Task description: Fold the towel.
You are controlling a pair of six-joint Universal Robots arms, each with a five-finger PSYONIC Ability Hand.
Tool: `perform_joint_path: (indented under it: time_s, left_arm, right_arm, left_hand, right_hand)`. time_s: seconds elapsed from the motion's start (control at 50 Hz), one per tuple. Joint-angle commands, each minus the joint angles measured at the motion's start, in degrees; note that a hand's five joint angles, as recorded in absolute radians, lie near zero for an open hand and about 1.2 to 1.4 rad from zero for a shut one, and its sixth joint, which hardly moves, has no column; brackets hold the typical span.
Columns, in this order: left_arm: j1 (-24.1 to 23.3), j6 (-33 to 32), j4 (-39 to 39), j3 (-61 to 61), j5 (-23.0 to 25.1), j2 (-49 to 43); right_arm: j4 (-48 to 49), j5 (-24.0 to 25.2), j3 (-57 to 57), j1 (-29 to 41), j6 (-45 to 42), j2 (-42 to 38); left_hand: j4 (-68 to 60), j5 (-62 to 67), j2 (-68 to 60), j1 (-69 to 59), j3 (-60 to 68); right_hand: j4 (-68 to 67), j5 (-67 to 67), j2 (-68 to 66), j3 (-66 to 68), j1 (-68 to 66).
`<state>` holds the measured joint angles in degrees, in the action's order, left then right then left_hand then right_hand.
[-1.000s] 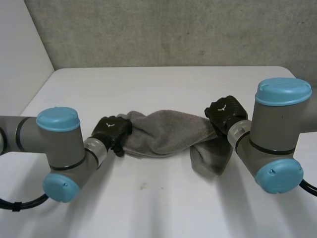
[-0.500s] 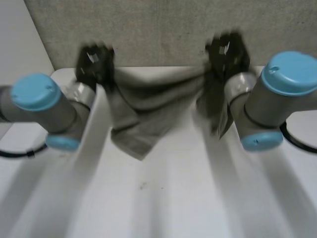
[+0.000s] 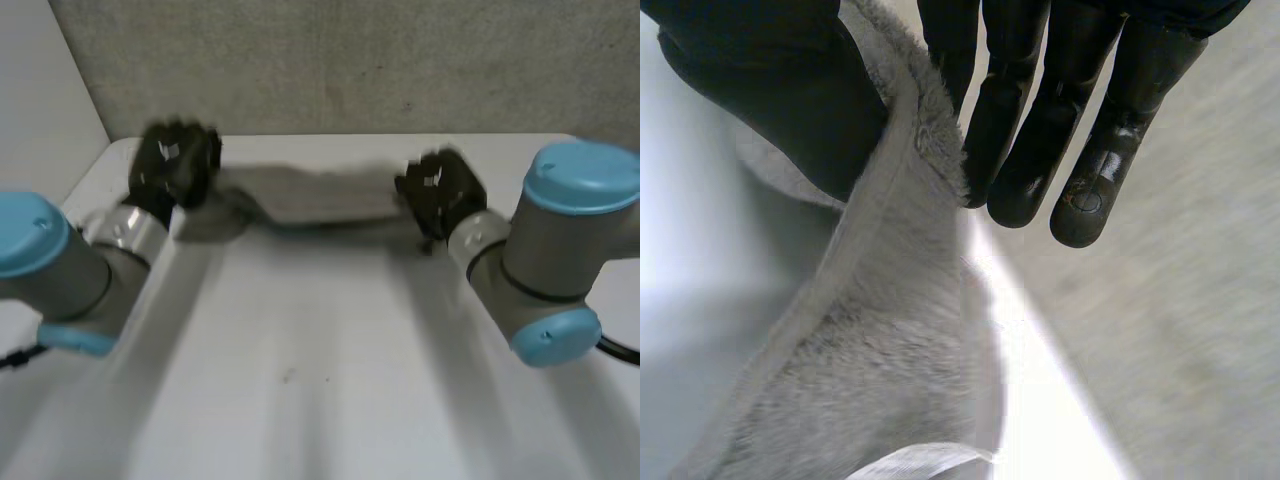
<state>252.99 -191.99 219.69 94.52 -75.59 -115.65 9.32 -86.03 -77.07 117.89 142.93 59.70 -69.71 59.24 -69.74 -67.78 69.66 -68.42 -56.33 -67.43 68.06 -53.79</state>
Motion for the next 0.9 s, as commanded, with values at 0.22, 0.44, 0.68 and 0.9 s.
perform_joint_path:
  time_s: [0.22, 0.44, 0.68, 0.9]
  left_arm:
    - [-2.0, -14.1, -11.4, 6.5, -0.5, -2.5]
    - [-5.5, -13.0, -13.1, 9.0, -0.7, 9.6]
    - [-6.5, -4.0, -18.3, 5.4, -0.6, 19.5]
    - [-6.7, -3.7, -18.4, 4.5, -0.7, 21.4]
  right_arm:
    - [-11.7, 0.1, -3.4, -3.2, 4.5, -1.4]
    - [-18.0, 1.8, -4.1, -5.9, 16.8, 5.2]
    - [-12.5, 9.8, -9.6, 0.3, 33.5, 7.7]
    - [-2.6, 6.0, -7.4, 3.6, 32.9, -1.3]
  left_hand:
    - [-7.3, 7.8, -7.3, -9.2, 7.3]
    - [-9.1, 9.6, -9.1, -11.1, 9.2]
    - [-10.3, 10.8, -10.3, -12.2, 10.3]
    - [-10.3, 10.8, -10.3, -12.2, 10.3]
  right_hand:
    - [42.5, 40.4, 41.5, -42.2, 27.9]
    - [57.5, 55.4, 56.5, -57.1, 42.9]
    - [57.2, 55.1, 56.2, -56.8, 42.5]
    - [54.6, 52.5, 53.6, -54.3, 40.0]
